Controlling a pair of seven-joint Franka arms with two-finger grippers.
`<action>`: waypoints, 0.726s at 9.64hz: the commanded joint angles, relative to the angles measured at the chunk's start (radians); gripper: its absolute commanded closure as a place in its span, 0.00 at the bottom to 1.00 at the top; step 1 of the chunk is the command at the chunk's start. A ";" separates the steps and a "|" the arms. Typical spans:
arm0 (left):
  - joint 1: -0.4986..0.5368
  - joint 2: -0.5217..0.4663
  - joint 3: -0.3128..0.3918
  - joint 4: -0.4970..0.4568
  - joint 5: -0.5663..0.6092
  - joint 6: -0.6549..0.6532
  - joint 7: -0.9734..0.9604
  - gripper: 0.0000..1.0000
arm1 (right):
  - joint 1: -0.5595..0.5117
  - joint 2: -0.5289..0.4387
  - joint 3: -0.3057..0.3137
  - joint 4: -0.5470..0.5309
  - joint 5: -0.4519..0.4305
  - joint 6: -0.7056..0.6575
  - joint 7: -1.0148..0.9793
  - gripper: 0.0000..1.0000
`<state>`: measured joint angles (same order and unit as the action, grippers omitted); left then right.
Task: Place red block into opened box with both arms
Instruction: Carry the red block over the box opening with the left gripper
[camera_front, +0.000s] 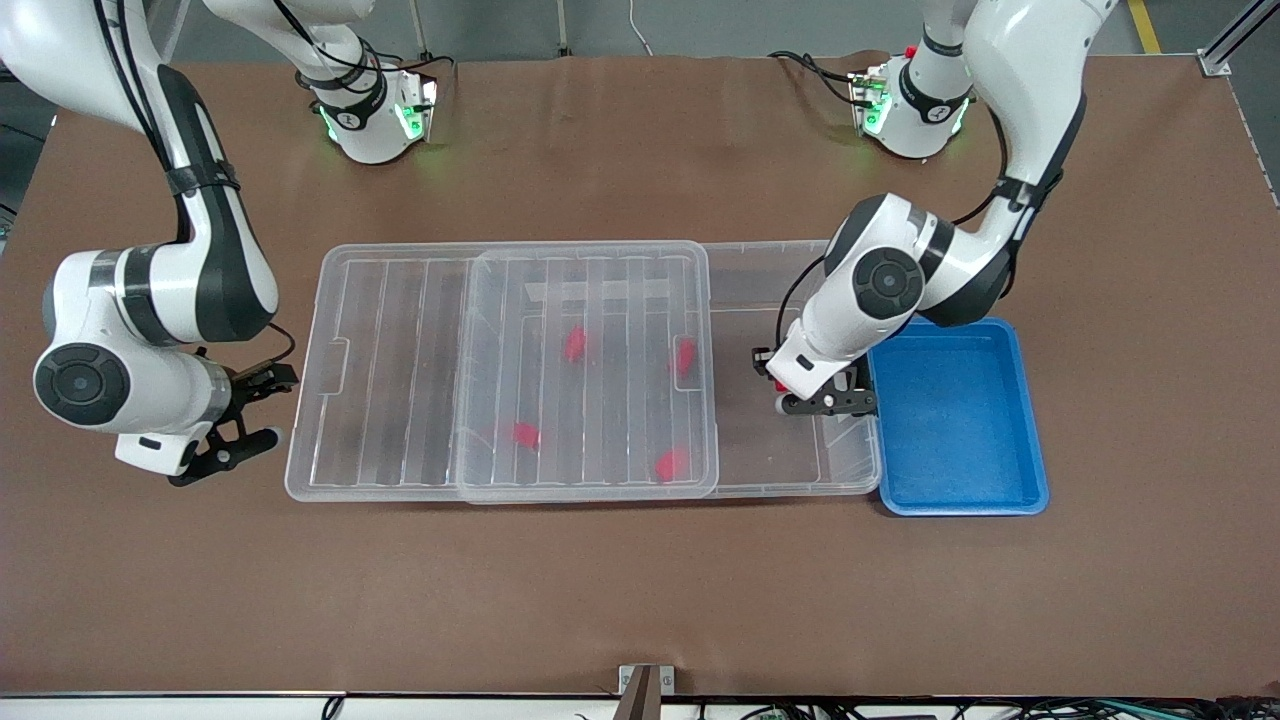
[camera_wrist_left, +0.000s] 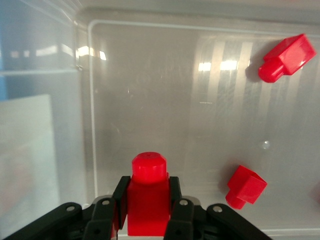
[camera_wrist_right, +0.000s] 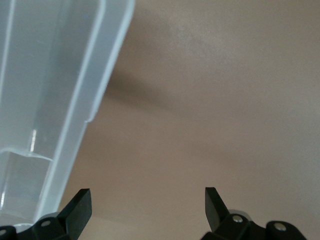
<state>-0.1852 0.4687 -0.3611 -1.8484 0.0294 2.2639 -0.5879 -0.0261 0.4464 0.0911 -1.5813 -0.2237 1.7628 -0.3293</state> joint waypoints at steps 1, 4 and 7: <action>-0.031 0.085 0.007 0.006 0.023 0.038 -0.029 0.99 | -0.011 -0.031 0.015 -0.023 -0.023 -0.005 -0.013 0.00; -0.045 0.157 0.013 0.009 0.038 0.074 -0.040 0.96 | -0.015 -0.051 0.013 0.064 -0.020 -0.090 0.013 0.00; -0.045 0.179 0.008 0.031 0.113 0.085 -0.090 0.40 | -0.086 -0.167 0.012 0.148 0.088 -0.148 0.191 0.00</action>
<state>-0.2217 0.6188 -0.3582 -1.8396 0.1138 2.3387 -0.6446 -0.0595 0.3592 0.0901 -1.4311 -0.1966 1.6309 -0.2114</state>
